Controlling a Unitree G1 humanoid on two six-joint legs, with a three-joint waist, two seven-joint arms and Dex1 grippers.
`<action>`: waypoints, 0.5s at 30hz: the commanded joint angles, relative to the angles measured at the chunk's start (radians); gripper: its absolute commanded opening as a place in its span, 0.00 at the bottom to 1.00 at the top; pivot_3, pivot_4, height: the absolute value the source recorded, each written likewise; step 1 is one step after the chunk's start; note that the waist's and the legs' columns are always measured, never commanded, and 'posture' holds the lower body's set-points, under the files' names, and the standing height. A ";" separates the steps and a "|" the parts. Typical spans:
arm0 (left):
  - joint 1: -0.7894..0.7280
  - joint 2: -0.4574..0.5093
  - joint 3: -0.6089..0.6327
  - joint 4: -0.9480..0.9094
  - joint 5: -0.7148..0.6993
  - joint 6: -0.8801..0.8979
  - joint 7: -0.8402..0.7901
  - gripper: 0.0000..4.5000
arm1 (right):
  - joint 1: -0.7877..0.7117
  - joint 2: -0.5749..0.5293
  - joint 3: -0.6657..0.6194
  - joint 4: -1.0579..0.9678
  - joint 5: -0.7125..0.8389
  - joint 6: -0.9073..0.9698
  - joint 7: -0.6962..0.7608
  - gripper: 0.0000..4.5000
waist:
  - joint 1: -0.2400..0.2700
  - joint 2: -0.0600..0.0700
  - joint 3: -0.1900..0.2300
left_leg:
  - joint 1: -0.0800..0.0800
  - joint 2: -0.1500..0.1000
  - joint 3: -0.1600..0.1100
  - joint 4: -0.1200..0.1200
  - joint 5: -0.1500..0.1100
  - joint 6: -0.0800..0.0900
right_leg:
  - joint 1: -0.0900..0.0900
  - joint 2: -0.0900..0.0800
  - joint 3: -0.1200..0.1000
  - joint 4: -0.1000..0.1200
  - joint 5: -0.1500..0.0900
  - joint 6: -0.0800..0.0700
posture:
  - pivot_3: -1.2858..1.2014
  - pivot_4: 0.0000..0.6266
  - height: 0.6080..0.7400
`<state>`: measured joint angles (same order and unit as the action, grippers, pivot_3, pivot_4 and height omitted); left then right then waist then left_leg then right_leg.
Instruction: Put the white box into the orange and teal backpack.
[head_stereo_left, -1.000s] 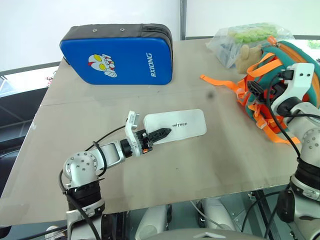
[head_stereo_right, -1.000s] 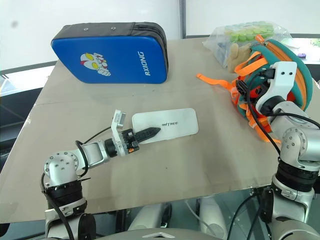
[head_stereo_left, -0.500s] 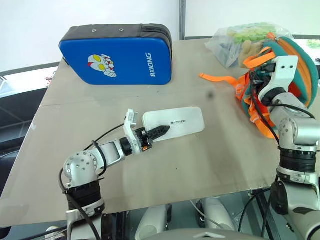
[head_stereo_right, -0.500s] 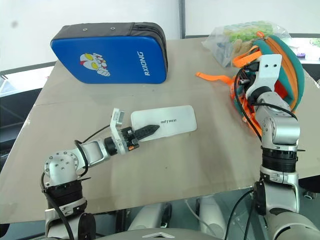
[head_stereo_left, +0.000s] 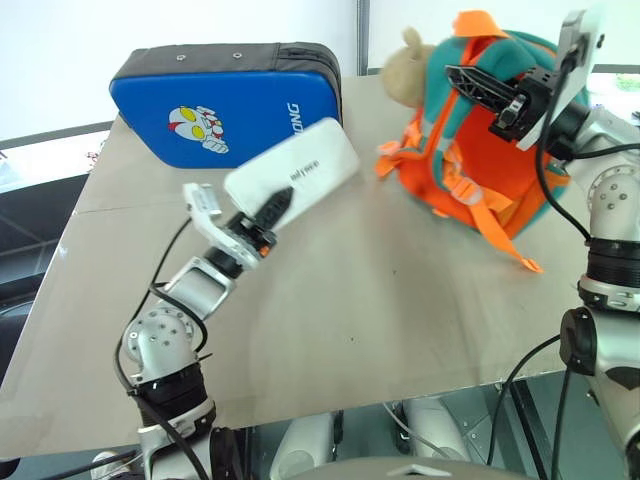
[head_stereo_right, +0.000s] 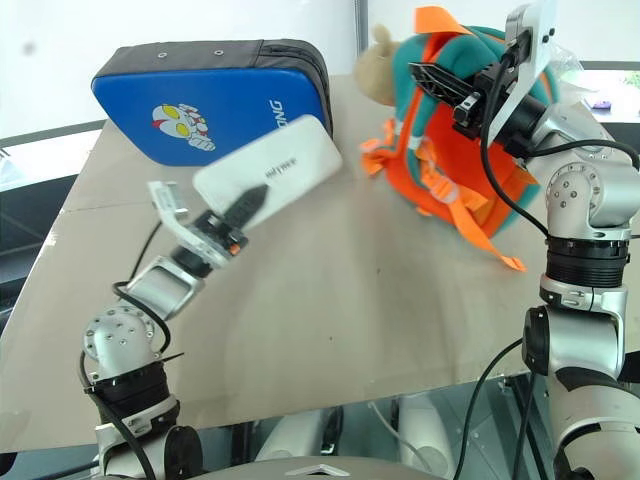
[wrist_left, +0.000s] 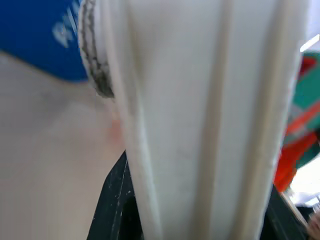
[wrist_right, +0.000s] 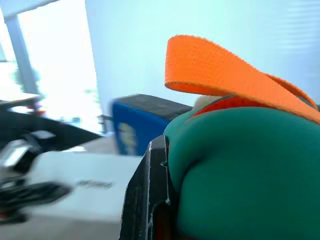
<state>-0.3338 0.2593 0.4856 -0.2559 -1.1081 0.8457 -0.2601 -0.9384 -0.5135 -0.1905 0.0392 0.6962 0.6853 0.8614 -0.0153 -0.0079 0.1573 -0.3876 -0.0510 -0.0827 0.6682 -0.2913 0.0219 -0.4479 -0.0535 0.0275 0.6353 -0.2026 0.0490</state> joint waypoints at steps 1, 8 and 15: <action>-0.019 0.097 0.075 -0.061 -0.022 -0.077 -0.048 0.19 | -0.013 -0.043 0.047 -0.139 0.080 0.075 0.083 0.01 | 0.002 0.000 0.000 | 0.000 0.000 -0.001 0.000 0.000 0.000 | 0.000 0.000 0.000 0.000 0.000 0.000 | 0.52 0.24 1.00; 0.057 0.341 0.173 -0.090 -0.135 -0.075 -0.336 0.19 | 0.208 -0.108 0.288 -0.238 -0.022 0.065 0.205 0.01 | 0.002 -0.003 -0.001 | -0.003 -0.001 -0.003 0.002 0.000 0.000 | 0.000 -0.001 -0.003 -0.002 0.000 0.000 | 0.52 0.24 1.00; 0.094 0.489 0.074 -0.114 -0.056 -0.116 -0.578 0.19 | 0.218 -0.141 0.250 -0.231 0.017 0.062 0.281 0.01 | 0.004 -0.002 -0.001 | 0.002 -0.002 -0.002 0.003 0.000 0.000 | 0.004 -0.002 -0.005 0.000 0.001 -0.001 | 0.52 0.24 1.00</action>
<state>-0.2375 0.7250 0.5754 -0.3405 -1.1929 0.7705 -0.7732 -0.7039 -0.6413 0.1009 -0.1634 0.6872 0.7594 1.1129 -0.0114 -0.0097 0.1567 -0.3846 -0.0529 -0.0849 0.6705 -0.2912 0.0220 -0.4434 -0.0547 0.0224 0.6357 -0.2019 0.0479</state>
